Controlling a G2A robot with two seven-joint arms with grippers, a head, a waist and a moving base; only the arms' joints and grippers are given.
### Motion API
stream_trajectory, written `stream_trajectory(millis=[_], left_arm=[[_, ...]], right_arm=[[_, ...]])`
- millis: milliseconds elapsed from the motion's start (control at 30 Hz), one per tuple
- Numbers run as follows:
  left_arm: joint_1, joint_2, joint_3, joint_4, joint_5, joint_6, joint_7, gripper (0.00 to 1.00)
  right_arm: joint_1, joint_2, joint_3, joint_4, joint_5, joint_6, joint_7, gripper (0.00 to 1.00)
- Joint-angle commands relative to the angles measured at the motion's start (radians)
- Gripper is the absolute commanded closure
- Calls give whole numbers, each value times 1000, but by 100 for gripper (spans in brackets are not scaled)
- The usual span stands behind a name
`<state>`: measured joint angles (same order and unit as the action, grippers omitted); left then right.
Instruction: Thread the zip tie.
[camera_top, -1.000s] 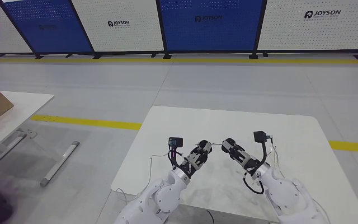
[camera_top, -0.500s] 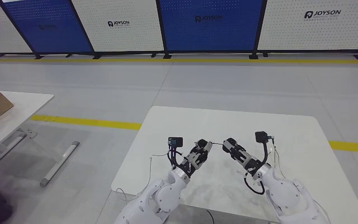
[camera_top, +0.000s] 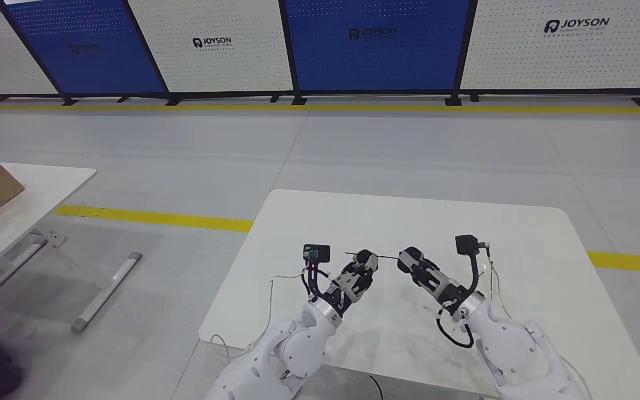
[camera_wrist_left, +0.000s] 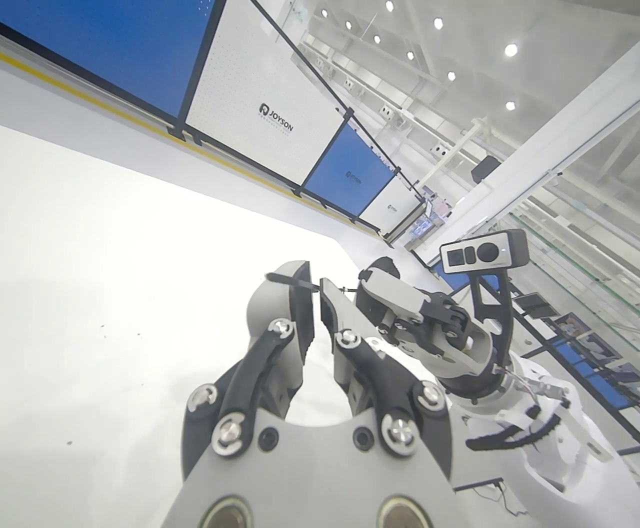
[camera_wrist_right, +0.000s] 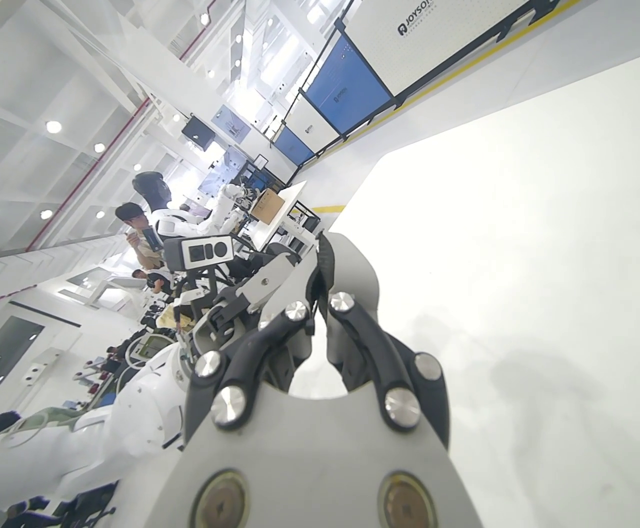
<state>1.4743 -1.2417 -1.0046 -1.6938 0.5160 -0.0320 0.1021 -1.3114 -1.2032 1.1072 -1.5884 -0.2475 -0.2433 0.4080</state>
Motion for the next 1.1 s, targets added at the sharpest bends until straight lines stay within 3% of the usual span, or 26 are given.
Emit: stream_trajectory(millis=[0, 33, 67, 300, 367, 500, 867, 1067], left_arm=[[-3, -1, 1, 1, 0, 3, -2, 73], [-4, -2, 1, 2, 0, 4, -3, 65], [-5, -2, 2, 3, 0, 5, -4, 64], [-16, -6, 3, 13, 0, 13, -9, 73], [-20, -7, 3, 17, -2, 15, -10, 78], [-26, -9, 4, 23, -3, 17, -12, 100], [-29, -13, 2, 27, -6, 8, -12, 100], [-20, -12, -1, 18, -5, -19, -21, 100]], right_arm=[[0, 0, 1, -1, -1, 0, 1, 100], [0, 0, 1, -1, -2, 0, 2, 100], [0, 0, 2, -2, -3, 0, 3, 100], [1, -1, 3, -5, -9, -1, 10, 100], [2, -1, 3, -5, -11, -2, 14, 100], [4, -2, 2, -2, -13, -3, 18, 100], [13, -5, -1, 3, -10, -2, 17, 100], [22, -8, -10, 11, -14, 5, 24, 100]])
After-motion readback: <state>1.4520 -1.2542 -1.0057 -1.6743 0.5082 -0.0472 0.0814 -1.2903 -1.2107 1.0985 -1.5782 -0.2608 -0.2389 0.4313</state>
